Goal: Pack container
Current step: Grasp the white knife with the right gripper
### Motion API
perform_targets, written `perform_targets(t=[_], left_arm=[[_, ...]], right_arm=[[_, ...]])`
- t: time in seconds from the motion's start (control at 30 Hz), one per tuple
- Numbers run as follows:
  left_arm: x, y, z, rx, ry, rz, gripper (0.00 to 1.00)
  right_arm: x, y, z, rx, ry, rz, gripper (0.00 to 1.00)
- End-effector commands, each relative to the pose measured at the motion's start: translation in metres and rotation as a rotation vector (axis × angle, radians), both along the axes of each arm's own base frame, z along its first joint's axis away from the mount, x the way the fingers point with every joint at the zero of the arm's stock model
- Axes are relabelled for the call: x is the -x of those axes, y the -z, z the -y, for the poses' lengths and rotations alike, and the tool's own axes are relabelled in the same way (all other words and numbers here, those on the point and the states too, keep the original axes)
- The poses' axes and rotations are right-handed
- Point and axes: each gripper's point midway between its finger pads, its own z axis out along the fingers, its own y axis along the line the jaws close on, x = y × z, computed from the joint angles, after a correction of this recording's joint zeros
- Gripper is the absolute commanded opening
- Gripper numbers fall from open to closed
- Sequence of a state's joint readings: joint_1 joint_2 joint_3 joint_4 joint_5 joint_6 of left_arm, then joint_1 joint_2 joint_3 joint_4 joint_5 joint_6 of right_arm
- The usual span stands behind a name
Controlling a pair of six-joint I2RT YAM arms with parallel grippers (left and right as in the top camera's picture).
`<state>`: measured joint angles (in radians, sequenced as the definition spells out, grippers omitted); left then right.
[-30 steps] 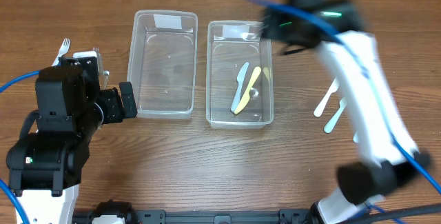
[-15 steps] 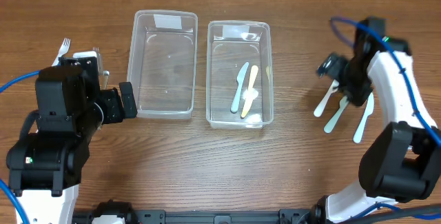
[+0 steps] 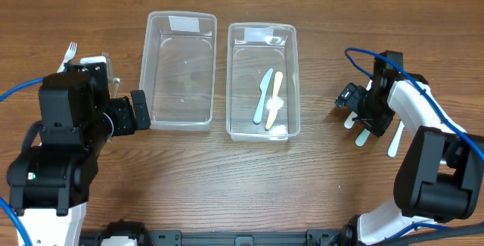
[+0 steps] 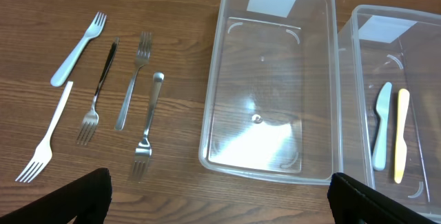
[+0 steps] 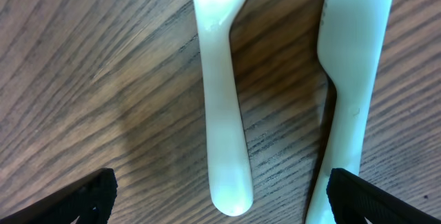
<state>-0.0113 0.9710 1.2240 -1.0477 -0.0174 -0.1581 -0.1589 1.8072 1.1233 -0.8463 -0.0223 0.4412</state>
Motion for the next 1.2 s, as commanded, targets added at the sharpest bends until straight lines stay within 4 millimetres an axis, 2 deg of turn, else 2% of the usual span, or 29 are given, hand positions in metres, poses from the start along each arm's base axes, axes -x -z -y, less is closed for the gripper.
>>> perform_targets(t=[0.0, 0.23, 0.47, 0.53, 0.7, 0.97, 1.07, 1.17], left_arm=[[-0.002, -0.01, 0.002, 0.01, 0.01, 0.028, 1.0], [-0.002, -0.01, 0.002, 0.01, 0.011, 0.028, 1.0], [-0.002, -0.01, 0.002, 0.01, 0.011, 0.028, 1.0], [-0.002, -0.01, 0.002, 0.01, 0.011, 0.028, 1.0], [-0.002, -0.01, 0.002, 0.01, 0.011, 0.028, 1.0], [-0.002, -0.01, 0.002, 0.009, 0.01, 0.028, 1.0], [-0.002, -0.01, 0.002, 0.009, 0.01, 0.029, 1.0], [-0.002, -0.01, 0.002, 0.009, 0.01, 0.029, 1.0]], right_arm=[[-0.003, -0.002, -0.002, -0.003, -0.035, 0.02, 1.0], [-0.003, 0.002, -0.001, 0.0, -0.036, 0.011, 0.98], [0.01, 0.044, -0.009, -0.024, -0.075, -0.109, 0.97], [0.011, 0.048, -0.015, -0.026, -0.091, -0.123, 0.94], [0.01, 0.048, -0.021, -0.024, -0.11, -0.12, 0.77], [0.011, 0.048, -0.021, -0.025, -0.11, -0.125, 0.35], [0.011, 0.048, -0.021, -0.025, -0.11, -0.124, 0.23], [0.01, 0.048, -0.021, -0.025, -0.11, -0.123, 0.17]])
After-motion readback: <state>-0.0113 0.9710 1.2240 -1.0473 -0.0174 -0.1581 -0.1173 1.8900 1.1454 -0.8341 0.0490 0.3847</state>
